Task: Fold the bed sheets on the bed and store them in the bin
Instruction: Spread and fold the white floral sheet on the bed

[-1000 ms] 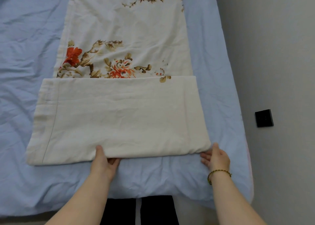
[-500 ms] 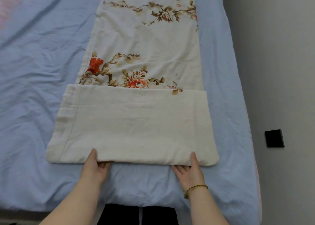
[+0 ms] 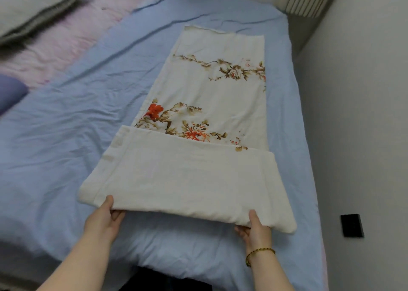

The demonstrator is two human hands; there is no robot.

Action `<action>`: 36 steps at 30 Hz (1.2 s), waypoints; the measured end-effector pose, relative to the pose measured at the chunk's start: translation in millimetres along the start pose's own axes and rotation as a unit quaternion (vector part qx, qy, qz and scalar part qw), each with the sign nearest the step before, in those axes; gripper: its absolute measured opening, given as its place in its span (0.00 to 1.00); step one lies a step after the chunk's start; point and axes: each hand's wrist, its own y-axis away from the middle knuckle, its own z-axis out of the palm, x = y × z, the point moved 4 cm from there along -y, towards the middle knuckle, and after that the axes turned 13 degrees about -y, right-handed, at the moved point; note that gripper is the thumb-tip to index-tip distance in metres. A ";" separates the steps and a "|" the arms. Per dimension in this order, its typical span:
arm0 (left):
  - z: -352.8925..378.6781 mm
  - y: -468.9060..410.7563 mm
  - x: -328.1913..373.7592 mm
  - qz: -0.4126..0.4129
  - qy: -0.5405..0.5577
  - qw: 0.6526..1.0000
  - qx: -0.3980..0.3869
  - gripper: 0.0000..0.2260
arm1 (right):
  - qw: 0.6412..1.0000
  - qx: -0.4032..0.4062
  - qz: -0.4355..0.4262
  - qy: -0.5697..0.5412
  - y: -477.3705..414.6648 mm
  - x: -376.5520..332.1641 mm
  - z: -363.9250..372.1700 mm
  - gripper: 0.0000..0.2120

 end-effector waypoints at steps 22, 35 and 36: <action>-150.3 92.2 22.8 0.036 -0.010 0.992 -0.118 0.08 | 0.990 0.016 -0.135 0.035 155.8 44.0 -79.0 0.22; -84.4 71.7 61.8 0.076 -0.010 0.990 -0.115 0.19 | 0.975 -0.048 -0.174 0.130 113.4 -18.7 -29.9 0.21; -71.8 66.5 67.0 0.081 -0.007 0.991 -0.108 0.17 | 0.974 -0.049 -0.174 0.139 104.1 -26.2 -20.7 0.20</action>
